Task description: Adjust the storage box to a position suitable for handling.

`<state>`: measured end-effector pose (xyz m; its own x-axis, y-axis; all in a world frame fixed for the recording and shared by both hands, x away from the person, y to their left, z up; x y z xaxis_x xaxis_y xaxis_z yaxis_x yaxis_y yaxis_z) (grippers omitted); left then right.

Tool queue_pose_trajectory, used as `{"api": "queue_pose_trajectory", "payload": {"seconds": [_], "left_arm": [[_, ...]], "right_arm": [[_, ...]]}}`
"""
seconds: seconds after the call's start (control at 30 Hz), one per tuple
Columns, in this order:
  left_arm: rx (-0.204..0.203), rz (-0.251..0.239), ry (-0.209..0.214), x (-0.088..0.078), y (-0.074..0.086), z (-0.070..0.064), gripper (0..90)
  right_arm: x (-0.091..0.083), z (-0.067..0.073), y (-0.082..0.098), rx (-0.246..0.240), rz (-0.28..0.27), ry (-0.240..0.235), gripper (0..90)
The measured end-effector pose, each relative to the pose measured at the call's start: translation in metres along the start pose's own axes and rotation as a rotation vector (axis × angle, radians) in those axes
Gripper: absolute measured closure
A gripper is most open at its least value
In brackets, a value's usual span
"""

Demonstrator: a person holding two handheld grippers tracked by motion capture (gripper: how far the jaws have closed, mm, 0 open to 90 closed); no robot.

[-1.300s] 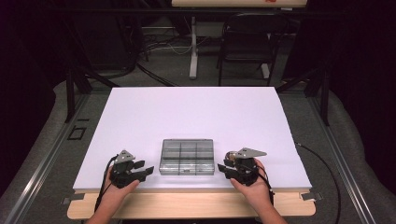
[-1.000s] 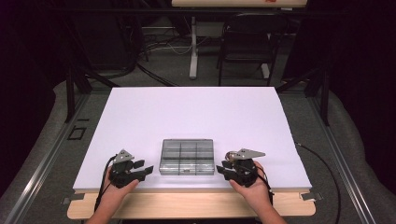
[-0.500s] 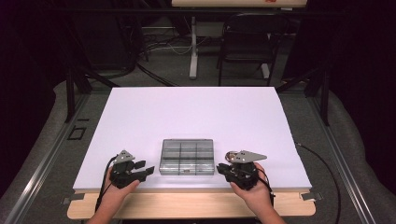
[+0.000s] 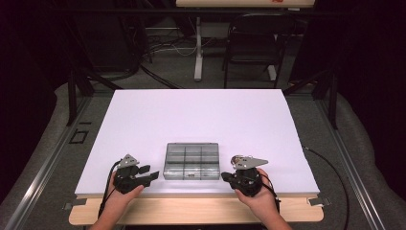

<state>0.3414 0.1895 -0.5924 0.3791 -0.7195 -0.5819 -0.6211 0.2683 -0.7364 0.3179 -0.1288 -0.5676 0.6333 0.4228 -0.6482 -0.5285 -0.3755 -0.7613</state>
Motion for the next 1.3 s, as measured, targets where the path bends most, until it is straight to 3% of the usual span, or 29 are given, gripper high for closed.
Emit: {"api": "queue_pose_trajectory", "payload": {"seconds": [0.83,1.3], "left_arm": [[0.0,-0.003,0.007,0.0006,-0.0002,-0.0022,49.5],[0.02,-0.017,0.018,-0.001,-0.0029,-0.0096,50.2]], "right_arm": [[0.0062,0.0054,0.0014,-0.012,0.017,-0.017,89.4],[0.0029,0.005,-0.0028,-0.001,-0.014,-0.02,89.2]]}}
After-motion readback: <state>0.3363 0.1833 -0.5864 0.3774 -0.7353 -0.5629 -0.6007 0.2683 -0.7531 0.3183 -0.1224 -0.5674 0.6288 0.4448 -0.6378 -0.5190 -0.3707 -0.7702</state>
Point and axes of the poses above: each handheld gripper's, and its own axes: x roughly forward along the jaws, y roughly out of its underside, z roughly to its left, the point moved 6 cm from there along x, roughly forward along the jaws, and after that the axes turned 13 degrees about y, right-handed, at the moved point
